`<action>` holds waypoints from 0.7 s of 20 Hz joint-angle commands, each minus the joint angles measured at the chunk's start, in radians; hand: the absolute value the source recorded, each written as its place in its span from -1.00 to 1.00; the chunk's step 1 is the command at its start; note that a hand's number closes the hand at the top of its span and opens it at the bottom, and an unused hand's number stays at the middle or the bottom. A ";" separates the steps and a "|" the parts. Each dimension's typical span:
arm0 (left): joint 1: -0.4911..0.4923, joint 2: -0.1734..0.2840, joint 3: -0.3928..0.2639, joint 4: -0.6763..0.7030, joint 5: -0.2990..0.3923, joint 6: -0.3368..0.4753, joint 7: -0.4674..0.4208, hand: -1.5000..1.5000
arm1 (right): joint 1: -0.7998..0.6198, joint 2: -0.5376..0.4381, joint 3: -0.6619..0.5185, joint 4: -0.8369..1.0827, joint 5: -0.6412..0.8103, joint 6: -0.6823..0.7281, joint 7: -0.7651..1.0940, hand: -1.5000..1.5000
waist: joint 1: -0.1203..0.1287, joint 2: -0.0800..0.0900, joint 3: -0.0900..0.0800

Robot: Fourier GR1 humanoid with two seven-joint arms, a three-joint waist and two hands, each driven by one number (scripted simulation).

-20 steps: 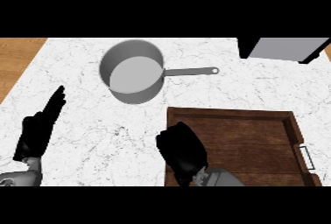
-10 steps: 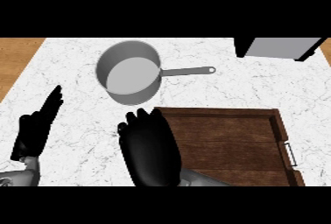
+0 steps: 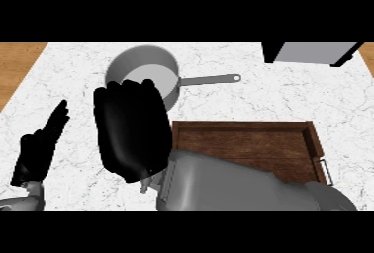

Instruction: Pick the lemon from the tray and place it in the pot

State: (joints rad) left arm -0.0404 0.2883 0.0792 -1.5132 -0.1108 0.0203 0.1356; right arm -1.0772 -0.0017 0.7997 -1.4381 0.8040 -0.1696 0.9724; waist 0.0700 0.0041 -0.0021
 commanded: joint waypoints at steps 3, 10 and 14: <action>0.033 -0.016 -0.012 -0.073 -0.010 0.012 0.041 0.00 | -0.196 0.002 -0.081 0.265 -0.145 -0.164 -0.065 1.00 | -0.004 0.003 0.001; 0.027 0.018 0.028 -0.029 0.010 -0.024 0.005 0.00 | -0.316 0.002 -0.116 0.572 -0.262 -0.251 -0.269 1.00 | -0.001 0.008 0.000; -0.035 -0.018 -0.004 -0.006 -0.019 0.005 0.034 0.00 | -0.360 0.002 -0.171 0.735 -0.336 -0.252 -0.423 1.00 | -0.001 0.016 0.000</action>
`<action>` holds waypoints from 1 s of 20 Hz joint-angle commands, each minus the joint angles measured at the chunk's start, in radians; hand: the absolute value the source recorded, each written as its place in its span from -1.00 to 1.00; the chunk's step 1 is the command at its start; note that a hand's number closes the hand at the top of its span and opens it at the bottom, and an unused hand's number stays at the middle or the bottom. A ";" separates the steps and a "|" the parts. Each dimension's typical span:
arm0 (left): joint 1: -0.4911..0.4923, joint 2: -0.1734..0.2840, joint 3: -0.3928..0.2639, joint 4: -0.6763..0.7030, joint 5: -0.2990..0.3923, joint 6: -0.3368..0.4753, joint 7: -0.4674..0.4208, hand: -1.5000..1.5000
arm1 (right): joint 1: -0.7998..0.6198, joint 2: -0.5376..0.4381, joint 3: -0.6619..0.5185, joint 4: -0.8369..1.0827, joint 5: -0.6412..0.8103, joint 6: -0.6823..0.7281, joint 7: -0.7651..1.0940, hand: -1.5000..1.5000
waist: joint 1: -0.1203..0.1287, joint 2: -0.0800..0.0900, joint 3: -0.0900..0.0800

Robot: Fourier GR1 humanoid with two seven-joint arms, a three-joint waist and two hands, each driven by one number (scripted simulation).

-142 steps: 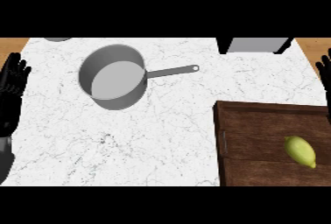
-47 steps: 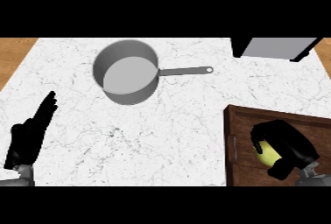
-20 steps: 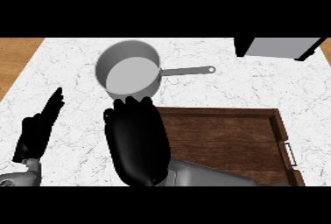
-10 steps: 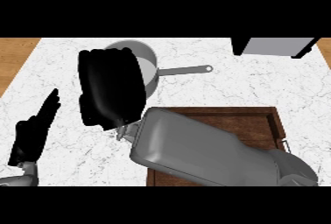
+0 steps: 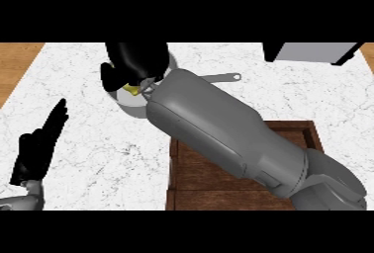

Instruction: Pick the lemon from the tray and place it in the pot

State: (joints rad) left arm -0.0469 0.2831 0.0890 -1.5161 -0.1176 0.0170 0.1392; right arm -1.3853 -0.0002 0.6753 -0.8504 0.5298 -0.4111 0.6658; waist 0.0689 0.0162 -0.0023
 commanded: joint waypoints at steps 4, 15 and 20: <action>-0.025 -0.002 -0.002 0.005 -0.011 0.002 -0.004 0.00 | -0.011 0.000 -0.027 0.280 -0.087 -0.060 -0.240 1.00 | 0.021 0.012 -0.001; -0.070 -0.011 -0.029 -0.007 -0.007 -0.023 0.040 0.00 | 0.019 0.000 -0.104 0.457 -0.216 -0.058 -0.408 -1.00 | 0.068 0.031 0.001; -0.031 -0.018 -0.038 -0.009 -0.009 -0.031 -0.017 0.00 | -0.012 0.000 -0.158 0.477 -0.299 -0.022 -0.479 -1.00 | 0.088 0.029 0.000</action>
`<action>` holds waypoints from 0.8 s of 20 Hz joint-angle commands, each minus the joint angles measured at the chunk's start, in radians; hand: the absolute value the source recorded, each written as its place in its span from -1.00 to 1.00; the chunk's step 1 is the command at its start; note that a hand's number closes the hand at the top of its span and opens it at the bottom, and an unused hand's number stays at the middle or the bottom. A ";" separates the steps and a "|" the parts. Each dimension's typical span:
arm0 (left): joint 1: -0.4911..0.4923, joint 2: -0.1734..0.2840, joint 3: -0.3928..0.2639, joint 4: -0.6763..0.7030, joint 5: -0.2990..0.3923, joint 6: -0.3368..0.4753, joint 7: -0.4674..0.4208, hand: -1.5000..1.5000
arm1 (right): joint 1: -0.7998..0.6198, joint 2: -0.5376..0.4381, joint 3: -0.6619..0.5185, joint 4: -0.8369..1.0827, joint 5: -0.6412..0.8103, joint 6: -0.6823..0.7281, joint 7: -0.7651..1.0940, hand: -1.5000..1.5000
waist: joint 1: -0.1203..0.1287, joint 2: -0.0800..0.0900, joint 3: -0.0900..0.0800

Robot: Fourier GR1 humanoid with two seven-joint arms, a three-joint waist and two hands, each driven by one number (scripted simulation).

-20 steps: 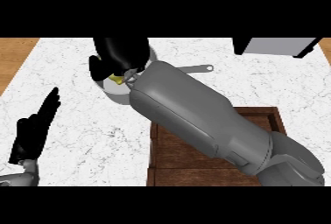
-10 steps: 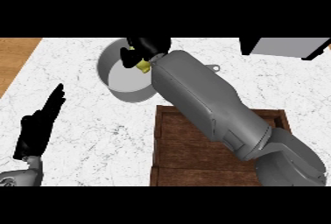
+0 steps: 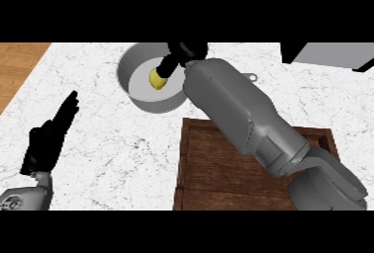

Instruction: Pick the lemon from the tray and place it in the pot

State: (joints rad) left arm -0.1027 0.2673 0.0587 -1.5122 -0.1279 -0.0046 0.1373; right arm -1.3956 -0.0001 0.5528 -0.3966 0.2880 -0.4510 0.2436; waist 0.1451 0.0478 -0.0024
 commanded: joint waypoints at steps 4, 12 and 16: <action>-0.021 -0.012 -0.009 0.012 -0.018 0.015 -0.008 0.00 | -0.013 0.000 -0.055 0.028 -0.086 -0.046 -0.120 -1.00 | 0.016 0.003 0.000; 0.022 -0.005 -0.003 -0.003 -0.005 -0.002 -0.003 0.00 | 0.018 0.000 -0.268 -0.097 -0.315 -0.184 -0.337 -1.00 | -0.008 -0.011 0.003; 0.005 -0.003 0.022 0.009 -0.005 0.017 0.006 0.00 | 0.027 0.000 -0.321 -0.059 -0.414 -0.056 -0.411 -1.00 | -0.038 -0.016 0.002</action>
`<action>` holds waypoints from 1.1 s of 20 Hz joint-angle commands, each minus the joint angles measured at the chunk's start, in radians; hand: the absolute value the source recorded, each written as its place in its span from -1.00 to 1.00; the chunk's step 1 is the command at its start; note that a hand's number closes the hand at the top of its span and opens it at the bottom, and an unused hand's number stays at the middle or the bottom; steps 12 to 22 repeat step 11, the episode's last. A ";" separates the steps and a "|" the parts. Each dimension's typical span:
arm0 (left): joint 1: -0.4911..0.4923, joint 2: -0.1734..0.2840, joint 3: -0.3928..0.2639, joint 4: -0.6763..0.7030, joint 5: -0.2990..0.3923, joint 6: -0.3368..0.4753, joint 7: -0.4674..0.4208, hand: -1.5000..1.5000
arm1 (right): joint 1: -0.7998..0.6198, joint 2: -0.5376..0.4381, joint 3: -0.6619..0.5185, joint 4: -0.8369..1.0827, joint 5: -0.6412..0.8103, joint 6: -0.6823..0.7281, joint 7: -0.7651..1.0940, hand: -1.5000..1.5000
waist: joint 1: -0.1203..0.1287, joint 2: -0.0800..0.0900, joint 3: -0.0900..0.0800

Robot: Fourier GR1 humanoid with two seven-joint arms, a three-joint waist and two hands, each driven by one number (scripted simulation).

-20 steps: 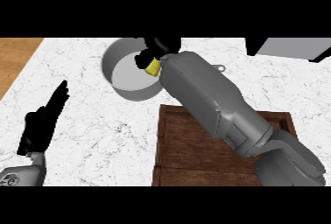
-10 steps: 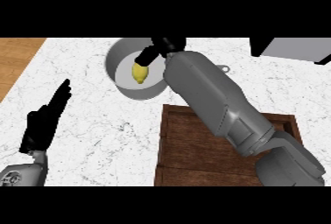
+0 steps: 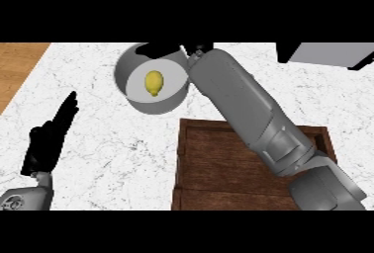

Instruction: Pick the lemon from the tray and place it in the pot

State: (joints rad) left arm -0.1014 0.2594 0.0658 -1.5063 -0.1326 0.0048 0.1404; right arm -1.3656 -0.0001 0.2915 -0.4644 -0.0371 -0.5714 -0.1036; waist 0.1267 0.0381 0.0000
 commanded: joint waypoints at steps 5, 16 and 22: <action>0.082 0.011 0.047 0.004 0.023 -0.006 -0.046 0.00 | 0.050 0.000 -0.077 0.033 -0.163 0.177 -0.156 -1.00 | -0.061 -0.022 -0.001; 0.097 0.035 0.079 -0.042 0.019 -0.002 0.012 0.00 | 0.124 -0.025 -0.139 0.049 -0.171 0.261 -0.258 -1.00 | -0.103 -0.033 0.000; 0.097 0.035 0.079 -0.042 0.019 -0.002 0.012 0.00 | 0.124 -0.025 -0.139 0.049 -0.171 0.261 -0.258 -1.00 | -0.103 -0.033 0.000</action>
